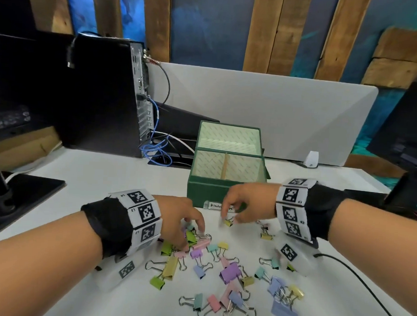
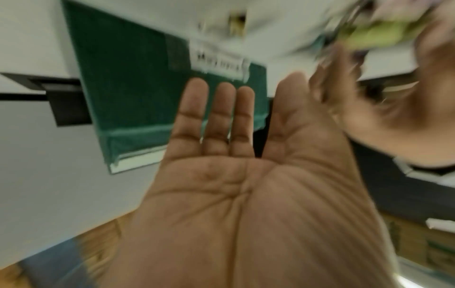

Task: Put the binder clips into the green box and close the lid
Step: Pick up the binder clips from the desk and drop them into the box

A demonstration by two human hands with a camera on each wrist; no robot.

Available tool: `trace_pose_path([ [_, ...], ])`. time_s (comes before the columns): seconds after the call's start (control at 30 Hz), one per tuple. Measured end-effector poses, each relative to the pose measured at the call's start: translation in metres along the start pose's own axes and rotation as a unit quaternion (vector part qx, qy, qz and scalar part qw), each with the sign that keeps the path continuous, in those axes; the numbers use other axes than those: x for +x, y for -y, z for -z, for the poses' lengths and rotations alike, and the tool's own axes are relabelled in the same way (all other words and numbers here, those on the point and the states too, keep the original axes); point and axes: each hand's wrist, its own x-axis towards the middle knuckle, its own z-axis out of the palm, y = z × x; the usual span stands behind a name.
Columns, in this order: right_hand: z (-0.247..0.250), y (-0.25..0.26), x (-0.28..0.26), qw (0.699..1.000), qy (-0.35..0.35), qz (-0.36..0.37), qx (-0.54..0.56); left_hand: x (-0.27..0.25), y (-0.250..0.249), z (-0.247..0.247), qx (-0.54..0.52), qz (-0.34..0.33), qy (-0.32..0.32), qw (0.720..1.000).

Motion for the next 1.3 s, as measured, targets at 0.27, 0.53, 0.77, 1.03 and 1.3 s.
trace_pose_path([
  [0.27,-0.024,0.001,0.008,0.995,0.086,-0.027,-0.043,0.005,-0.005,-0.006,0.035,-0.007,0.009,0.999],
  [0.53,-0.031,0.014,0.008,0.997,0.080,0.007,-0.017,0.007,-0.004,-0.008,0.000,0.010,-0.009,1.000],
  [0.77,-0.032,0.019,0.012,0.996,0.076,0.040,-0.032,0.001,0.003,-0.001,-0.124,0.026,-0.029,0.991],
  [1.03,-0.034,0.004,0.015,0.999,0.049,0.015,0.000,0.001,0.022,0.024,-0.185,0.021,-0.149,0.971],
  [1.3,-0.033,-0.009,0.014,0.995,0.084,-0.024,0.046,0.012,0.039,0.045,-0.265,0.044,-0.223,0.937],
])
